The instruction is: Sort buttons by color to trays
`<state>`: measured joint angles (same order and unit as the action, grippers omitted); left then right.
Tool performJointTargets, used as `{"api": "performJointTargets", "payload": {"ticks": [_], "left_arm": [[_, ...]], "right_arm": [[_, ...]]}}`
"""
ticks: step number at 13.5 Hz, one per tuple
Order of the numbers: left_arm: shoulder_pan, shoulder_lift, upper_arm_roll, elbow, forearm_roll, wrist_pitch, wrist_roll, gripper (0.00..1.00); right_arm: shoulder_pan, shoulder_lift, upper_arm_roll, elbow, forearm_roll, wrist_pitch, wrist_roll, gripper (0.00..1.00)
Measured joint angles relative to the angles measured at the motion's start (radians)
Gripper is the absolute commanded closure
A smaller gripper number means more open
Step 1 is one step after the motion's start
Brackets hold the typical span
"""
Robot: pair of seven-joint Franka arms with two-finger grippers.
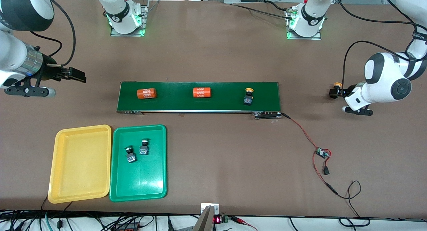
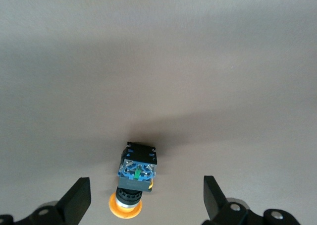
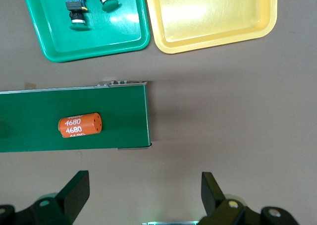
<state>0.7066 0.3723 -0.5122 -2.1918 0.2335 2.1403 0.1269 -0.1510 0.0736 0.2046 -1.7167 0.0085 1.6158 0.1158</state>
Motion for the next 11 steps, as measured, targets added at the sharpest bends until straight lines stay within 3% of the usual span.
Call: {"api": "performJointTargets", "payload": {"ticks": [9, 10, 11], "left_arm": [[0.033, 0.077, 0.001, -0.027, 0.100, 0.053, 0.003, 0.00], [0.036, 0.086, 0.001, -0.029, 0.100, 0.062, 0.003, 0.01], [0.039, 0.093, 0.001, -0.032, 0.100, 0.073, 0.003, 0.11]], "right_arm": [[0.000, 0.003, 0.000, 0.000, 0.000, -0.001, 0.000, 0.00], [0.000, 0.005, 0.000, 0.000, 0.000, -0.001, 0.000, 0.00], [0.000, 0.008, 0.000, 0.000, 0.000, -0.001, 0.000, 0.00]]}}
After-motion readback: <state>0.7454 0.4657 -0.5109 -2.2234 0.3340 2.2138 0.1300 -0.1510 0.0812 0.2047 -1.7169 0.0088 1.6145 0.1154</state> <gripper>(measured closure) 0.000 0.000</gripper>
